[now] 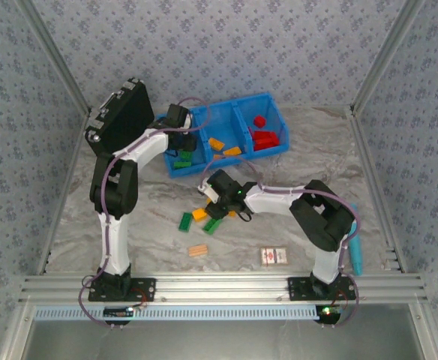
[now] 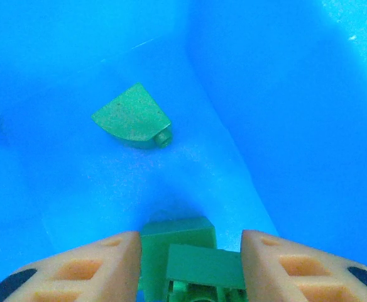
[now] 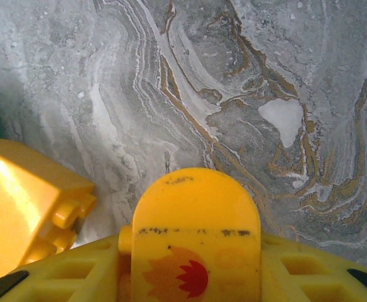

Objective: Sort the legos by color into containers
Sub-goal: Place the lego in the container, then pick up the lego from the center of the table.

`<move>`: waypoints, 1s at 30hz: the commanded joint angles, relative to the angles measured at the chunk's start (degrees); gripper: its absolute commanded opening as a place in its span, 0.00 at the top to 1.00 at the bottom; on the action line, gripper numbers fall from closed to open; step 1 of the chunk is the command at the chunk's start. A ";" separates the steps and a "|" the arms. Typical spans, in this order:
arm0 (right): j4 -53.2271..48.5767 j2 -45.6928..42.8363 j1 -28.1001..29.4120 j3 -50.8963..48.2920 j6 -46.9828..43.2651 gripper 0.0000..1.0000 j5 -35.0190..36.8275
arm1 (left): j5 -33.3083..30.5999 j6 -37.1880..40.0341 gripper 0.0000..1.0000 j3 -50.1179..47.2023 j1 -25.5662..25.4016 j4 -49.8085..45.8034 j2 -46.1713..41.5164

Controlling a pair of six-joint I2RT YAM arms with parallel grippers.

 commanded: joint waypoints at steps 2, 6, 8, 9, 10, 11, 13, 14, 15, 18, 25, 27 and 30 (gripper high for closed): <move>-1.29 1.88 0.02 1.01 -0.78 0.57 -0.32 | 1.60 1.90 0.54 -1.21 0.27 -1.75 -7.08; -1.52 1.77 -0.05 1.49 -1.07 0.60 0.06 | 2.81 3.29 0.54 -4.23 0.27 -2.63 -12.89; -1.72 1.71 -0.10 1.91 -1.23 0.61 1.01 | 4.06 4.11 0.54 -7.51 0.18 -2.50 -16.91; -1.98 1.62 -0.19 2.18 -1.29 0.62 1.37 | 4.30 4.56 0.54 -9.60 0.12 -2.50 -19.00; -2.12 1.50 -0.18 2.43 -1.31 0.63 1.76 | 4.39 5.08 0.54 -11.42 0.10 -2.77 -21.11; -2.19 1.25 -0.27 2.59 -1.29 0.63 2.18 | 4.27 5.95 0.54 -13.50 0.07 -3.42 -23.40; -2.15 0.84 -0.36 2.67 -1.39 0.65 2.20 | 3.38 7.10 0.54 -17.48 0.10 -4.65 -27.87; -2.23 0.64 -0.52 2.76 -1.48 0.65 2.08 | 3.10 7.77 0.54 -19.70 0.10 -5.23 -30.42; -2.51 0.46 -0.61 2.94 -1.45 0.65 2.08 | 3.08 8.45 0.54 -21.92 0.10 -5.71 -32.95; -3.05 -0.62 -1.10 3.67 -1.68 0.66 1.32 | 4.04 10.86 0.55 -30.03 -0.04 -4.53 -40.82; -3.82 -4.06 -4.72 7.03 -2.22 0.66 -0.30 | 10.24 14.49 0.51 -45.45 -0.61 1.62 -55.63; -4.30 -4.73 -6.24 9.85 -2.99 0.66 -1.06 | 12.67 14.38 0.51 -47.35 -0.69 2.02 -56.59; -5.26 -4.30 -8.45 13.17 -4.11 0.66 -1.85 | 15.64 13.91 0.50 -49.91 -1.44 3.42 -57.37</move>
